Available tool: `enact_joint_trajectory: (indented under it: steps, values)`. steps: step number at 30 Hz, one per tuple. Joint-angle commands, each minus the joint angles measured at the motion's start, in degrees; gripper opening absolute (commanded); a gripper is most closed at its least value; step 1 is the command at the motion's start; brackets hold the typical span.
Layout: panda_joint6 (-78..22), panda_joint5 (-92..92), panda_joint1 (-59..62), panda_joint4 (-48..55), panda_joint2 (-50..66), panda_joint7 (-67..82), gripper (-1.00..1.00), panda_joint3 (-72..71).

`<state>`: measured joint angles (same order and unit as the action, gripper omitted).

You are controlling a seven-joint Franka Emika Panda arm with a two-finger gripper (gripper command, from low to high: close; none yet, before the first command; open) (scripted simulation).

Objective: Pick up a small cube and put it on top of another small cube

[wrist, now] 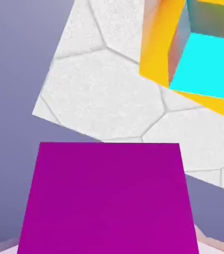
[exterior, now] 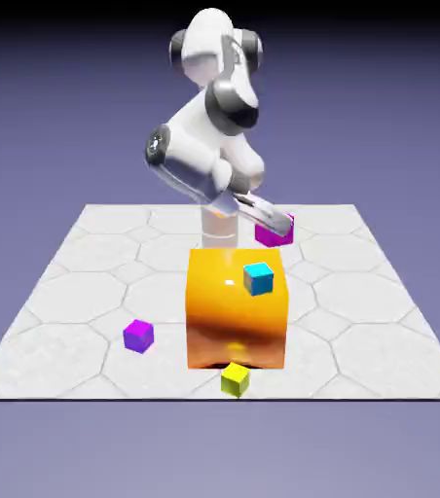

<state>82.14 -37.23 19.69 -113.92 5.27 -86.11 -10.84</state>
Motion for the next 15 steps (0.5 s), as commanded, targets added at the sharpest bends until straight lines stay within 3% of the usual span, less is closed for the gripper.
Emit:
enact_joint_trajectory:
  steps: [1,12,13,15]
  values:
    - [-2.0,2.2,-1.1,0.2,1.1,1.3,-1.0,1.9]
    - [5.4,-0.8,-21.6,-8.6,0.1,4.4,-1.0,19.1]
    - [5.4,-0.8,-21.6,-8.6,0.1,4.4,1.0,19.1]
    - [4.7,-0.5,-19.5,-7.7,0.2,4.1,1.0,17.3]
